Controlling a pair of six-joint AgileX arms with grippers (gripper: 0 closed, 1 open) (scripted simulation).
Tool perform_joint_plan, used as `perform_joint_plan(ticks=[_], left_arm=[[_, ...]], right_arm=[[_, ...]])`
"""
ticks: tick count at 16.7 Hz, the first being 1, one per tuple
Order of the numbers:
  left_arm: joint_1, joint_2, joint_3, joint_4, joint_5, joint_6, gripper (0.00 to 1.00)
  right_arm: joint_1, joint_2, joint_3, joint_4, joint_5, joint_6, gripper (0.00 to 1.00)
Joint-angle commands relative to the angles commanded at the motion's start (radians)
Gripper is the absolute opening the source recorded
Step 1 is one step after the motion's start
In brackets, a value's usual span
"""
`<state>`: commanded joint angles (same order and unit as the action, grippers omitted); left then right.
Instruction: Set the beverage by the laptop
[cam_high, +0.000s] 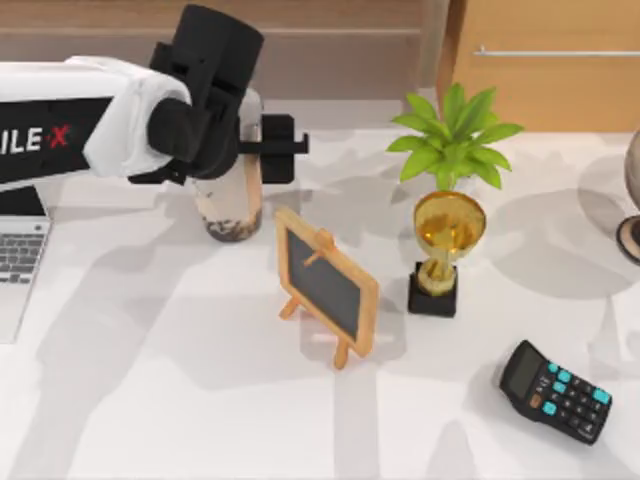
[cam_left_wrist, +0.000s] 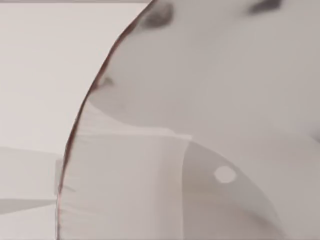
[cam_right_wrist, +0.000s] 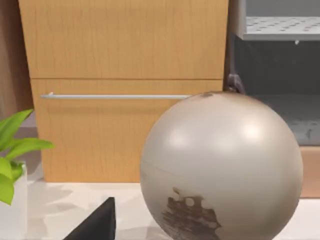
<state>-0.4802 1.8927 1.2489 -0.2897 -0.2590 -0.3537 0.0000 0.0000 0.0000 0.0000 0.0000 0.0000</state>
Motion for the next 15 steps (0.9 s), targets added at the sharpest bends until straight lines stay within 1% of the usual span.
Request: perform_joint_plan(ticks=[5, 10, 15], left_arm=[[0.000, -0.012, 0.021, -0.035, 0.000, 0.000, 0.00], [0.000, -0.010, 0.020, -0.036, -0.001, 0.001, 0.00], [0.016, -0.075, 0.043, -0.029, 0.001, 0.044, 0.00]], right_arm=[[0.000, 0.000, 0.000, 0.000, 0.000, 0.000, 1.00], [0.000, 0.000, 0.000, 0.000, 0.000, 0.000, 1.00], [0.000, 0.000, 0.000, 0.000, 0.000, 0.000, 1.00]])
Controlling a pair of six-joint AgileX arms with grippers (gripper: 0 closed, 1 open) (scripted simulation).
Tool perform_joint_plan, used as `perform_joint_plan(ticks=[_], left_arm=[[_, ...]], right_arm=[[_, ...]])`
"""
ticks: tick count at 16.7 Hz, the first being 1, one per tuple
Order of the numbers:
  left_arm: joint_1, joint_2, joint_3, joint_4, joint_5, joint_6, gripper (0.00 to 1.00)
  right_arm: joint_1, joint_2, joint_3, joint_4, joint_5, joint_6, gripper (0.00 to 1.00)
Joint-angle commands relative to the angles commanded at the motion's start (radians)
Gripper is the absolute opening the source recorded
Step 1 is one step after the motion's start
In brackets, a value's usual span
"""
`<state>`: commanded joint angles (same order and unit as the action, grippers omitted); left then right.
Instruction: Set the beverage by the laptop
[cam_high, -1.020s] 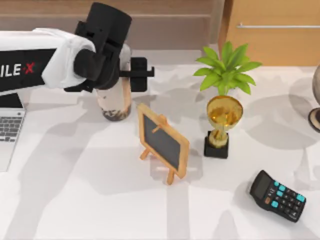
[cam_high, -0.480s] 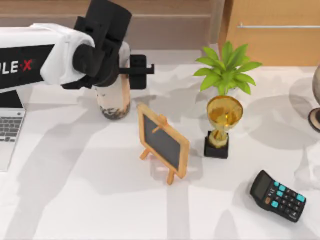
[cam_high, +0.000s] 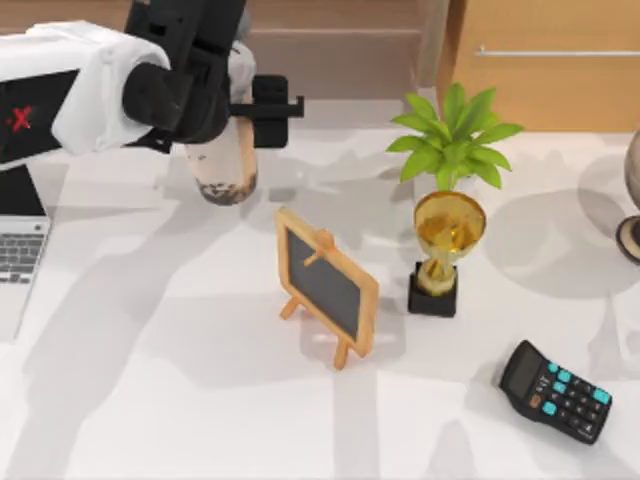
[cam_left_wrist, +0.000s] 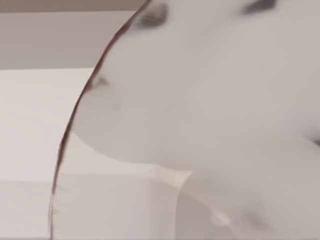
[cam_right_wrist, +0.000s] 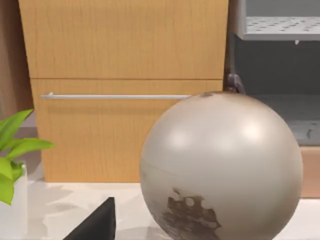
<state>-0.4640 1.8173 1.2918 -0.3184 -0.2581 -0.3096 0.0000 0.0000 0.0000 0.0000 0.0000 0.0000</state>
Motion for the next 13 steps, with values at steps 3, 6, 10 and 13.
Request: perform_joint_plan(ticks=[3, 6, 10, 13], left_arm=[[0.022, -0.046, -0.019, -0.017, 0.018, 0.052, 0.00], [0.051, -0.102, -0.059, -0.030, 0.045, 0.112, 0.00], [0.097, -0.196, -0.130, -0.028, 0.084, 0.179, 0.00], [0.138, -0.278, -0.194, -0.017, 0.110, 0.207, 0.00]], right_arm=[[0.000, 0.000, 0.000, 0.000, 0.000, 0.000, 1.00], [0.000, 0.000, 0.000, 0.000, 0.000, 0.000, 1.00], [0.000, 0.000, 0.000, 0.000, 0.000, 0.000, 1.00], [0.000, 0.000, 0.000, 0.000, 0.000, 0.000, 1.00]])
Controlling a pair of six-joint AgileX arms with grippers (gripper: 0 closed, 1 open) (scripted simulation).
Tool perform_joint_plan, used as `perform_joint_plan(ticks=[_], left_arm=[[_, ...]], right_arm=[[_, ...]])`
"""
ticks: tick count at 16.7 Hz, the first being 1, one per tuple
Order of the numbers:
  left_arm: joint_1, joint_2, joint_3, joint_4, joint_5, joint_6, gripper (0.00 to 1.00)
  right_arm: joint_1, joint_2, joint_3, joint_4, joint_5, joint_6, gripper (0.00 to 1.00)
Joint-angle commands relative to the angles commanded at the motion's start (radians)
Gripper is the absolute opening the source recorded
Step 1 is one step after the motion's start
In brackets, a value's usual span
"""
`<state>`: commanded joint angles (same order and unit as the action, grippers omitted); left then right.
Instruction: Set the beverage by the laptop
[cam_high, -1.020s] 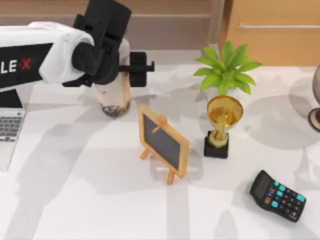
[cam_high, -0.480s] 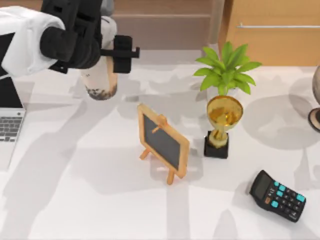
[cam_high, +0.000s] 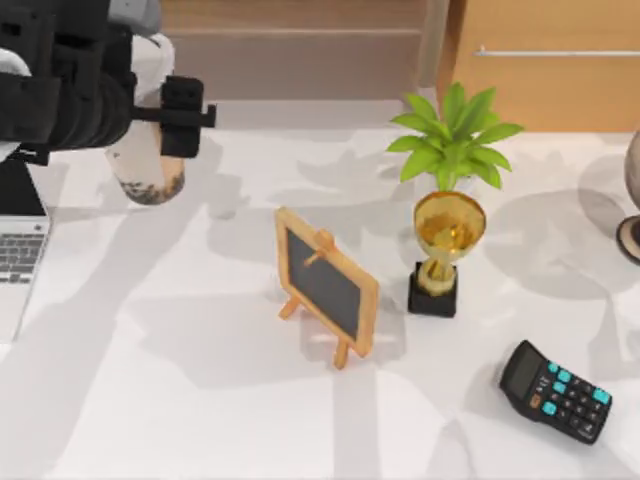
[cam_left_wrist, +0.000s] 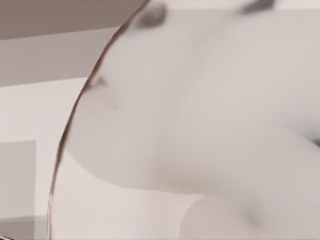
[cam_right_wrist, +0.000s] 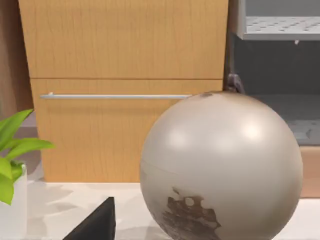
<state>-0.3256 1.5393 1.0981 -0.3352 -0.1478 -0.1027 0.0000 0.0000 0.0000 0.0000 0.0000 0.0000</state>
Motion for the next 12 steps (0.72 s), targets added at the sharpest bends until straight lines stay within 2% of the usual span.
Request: perform_joint_plan(ticks=[12], left_arm=[[0.147, -0.193, -0.274, 0.038, 0.068, 0.006, 0.00]], right_arm=[[0.000, 0.000, 0.000, 0.000, 0.000, 0.000, 1.00]])
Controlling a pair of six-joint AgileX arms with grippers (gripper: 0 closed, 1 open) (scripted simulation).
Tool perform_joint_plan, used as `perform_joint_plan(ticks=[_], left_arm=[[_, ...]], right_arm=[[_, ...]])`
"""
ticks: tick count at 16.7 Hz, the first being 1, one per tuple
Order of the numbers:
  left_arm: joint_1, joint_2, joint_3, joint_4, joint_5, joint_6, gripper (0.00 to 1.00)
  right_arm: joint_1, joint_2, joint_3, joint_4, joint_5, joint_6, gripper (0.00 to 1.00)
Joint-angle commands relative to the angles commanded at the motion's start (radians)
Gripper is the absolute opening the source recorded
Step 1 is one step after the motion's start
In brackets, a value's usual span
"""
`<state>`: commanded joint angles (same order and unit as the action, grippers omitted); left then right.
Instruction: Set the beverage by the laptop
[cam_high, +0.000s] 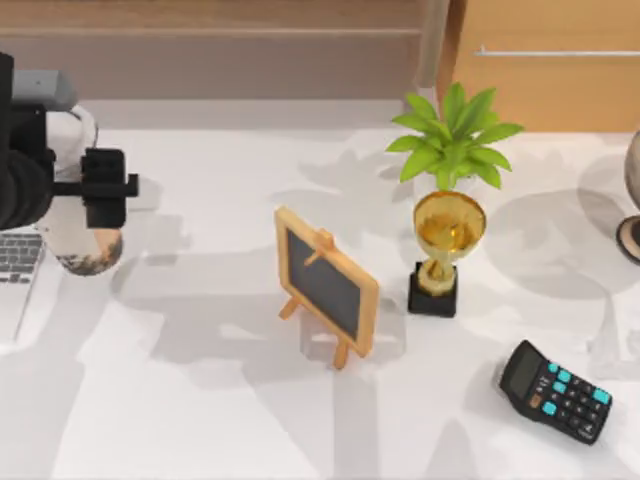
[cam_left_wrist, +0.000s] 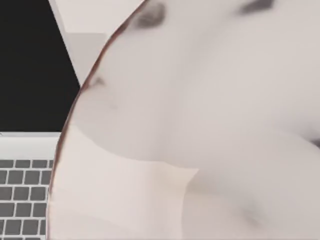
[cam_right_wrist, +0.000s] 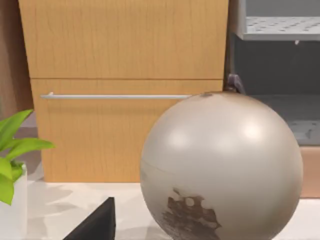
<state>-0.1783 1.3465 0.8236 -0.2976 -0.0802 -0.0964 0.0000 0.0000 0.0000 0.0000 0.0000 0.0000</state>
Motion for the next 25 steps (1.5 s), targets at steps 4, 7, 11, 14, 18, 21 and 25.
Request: perform_joint_plan(ticks=[4, 7, 11, 14, 18, 21, 25], left_arm=[[0.005, -0.003, -0.011, 0.001, 0.002, 0.002, 0.00], [0.000, 0.002, -0.009, 0.000, 0.000, 0.004, 0.00], [-0.003, 0.019, -0.023, 0.004, -0.005, 0.013, 0.00], [-0.004, 0.028, -0.032, 0.020, -0.011, 0.019, 0.00], [-0.003, 0.023, -0.036, 0.064, -0.012, 0.020, 0.00], [0.000, 0.015, -0.041, 0.103, -0.009, 0.015, 0.00], [0.004, 0.017, -0.065, 0.140, -0.003, 0.008, 0.00]], right_arm=[[0.000, 0.000, 0.000, 0.000, 0.000, 0.000, 1.00], [0.000, 0.000, 0.000, 0.000, 0.000, 0.000, 1.00], [0.000, 0.000, 0.000, 0.000, 0.000, 0.000, 1.00], [0.000, 0.000, 0.000, 0.000, 0.000, 0.000, 1.00], [0.000, 0.000, 0.000, 0.000, 0.000, 0.000, 1.00], [0.000, 0.000, 0.000, 0.000, 0.000, 0.000, 1.00], [0.000, 0.000, 0.000, 0.000, 0.000, 0.000, 1.00]])
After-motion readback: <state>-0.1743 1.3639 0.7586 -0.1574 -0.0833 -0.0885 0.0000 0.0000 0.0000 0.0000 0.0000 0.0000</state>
